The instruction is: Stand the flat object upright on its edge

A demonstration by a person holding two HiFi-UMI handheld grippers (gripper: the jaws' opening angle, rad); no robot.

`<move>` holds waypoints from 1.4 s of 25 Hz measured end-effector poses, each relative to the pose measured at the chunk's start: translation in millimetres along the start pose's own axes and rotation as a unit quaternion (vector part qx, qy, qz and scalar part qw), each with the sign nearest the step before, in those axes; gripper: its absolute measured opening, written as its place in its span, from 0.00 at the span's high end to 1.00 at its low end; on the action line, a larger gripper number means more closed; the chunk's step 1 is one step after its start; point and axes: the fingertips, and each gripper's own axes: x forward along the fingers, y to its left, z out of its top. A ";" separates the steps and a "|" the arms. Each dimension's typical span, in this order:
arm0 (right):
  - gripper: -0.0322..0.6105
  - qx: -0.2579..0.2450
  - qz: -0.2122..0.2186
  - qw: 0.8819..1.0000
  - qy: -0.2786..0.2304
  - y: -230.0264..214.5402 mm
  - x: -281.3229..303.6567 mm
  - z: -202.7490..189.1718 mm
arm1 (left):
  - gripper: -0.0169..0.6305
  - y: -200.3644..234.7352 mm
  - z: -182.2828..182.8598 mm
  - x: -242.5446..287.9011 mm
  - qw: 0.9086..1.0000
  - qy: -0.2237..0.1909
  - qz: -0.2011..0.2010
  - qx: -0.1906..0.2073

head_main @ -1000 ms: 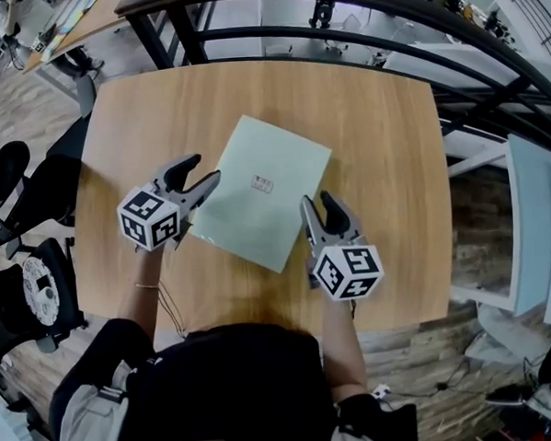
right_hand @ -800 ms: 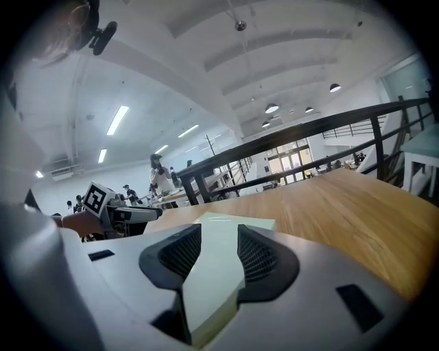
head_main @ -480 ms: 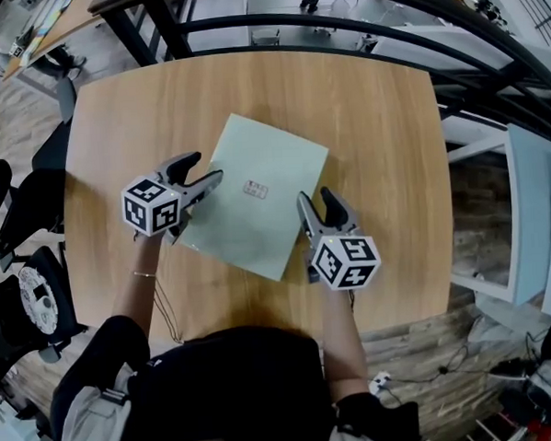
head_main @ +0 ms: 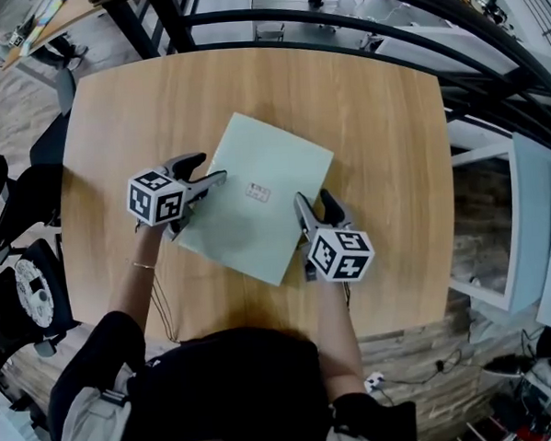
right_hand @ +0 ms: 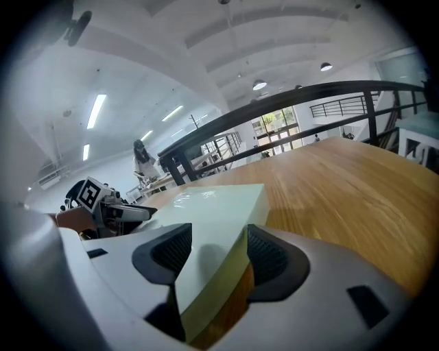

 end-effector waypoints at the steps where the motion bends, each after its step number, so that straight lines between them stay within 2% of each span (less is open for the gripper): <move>1: 0.58 0.005 0.001 1.000 0.004 -0.5 1.9 -2.9 | 0.54 0.0 -1.5 2.2 1.000 0.004 -0.002 -0.002; 4: 0.57 0.025 0.008 1.000 0.004 0.6 2.9 -4.4 | 0.54 -4.9 -0.9 6.5 1.000 0.008 -0.016 -0.008; 6: 0.57 0.045 0.018 0.999 -0.001 1.9 2.7 -1.7 | 0.54 -11.2 0.7 8.5 1.000 0.012 -0.026 0.005; 10: 0.57 0.050 0.018 0.999 -0.005 1.3 2.0 1.1 | 0.53 -14.5 -0.3 11.3 0.999 0.024 -0.011 0.032; 16: 0.58 0.033 0.018 0.999 -0.025 5.3 -6.0 11.5 | 0.53 -19.9 8.5 2.6 1.000 -0.005 -0.002 0.020; 19: 0.67 0.027 0.013 0.999 -0.043 6.6 -15.7 22.8 | 0.53 -24.2 18.9 -9.4 0.999 -0.034 0.005 0.006; 21: 0.70 0.018 0.010 0.998 -0.052 10.0 -24.5 29.6 | 0.53 -30.0 23.8 -20.1 0.999 -0.053 0.005 -0.007; 28: 0.72 -0.002 0.023 0.997 -0.079 36.6 -48.8 44.7 | 0.56 -47.5 28.4 -57.7 0.996 -0.078 0.045 -0.001; 31: 0.73 -0.008 0.030 0.996 -0.089 45.2 -58.2 49.3 | 0.60 -52.1 31.5 -72.7 0.994 -0.094 0.060 0.000; 35: 0.74 0.000 0.044 0.992 -0.115 50.1 -76.2 57.5 | 0.64 -67.0 35.2 -85.1 0.992 -0.098 0.073 0.022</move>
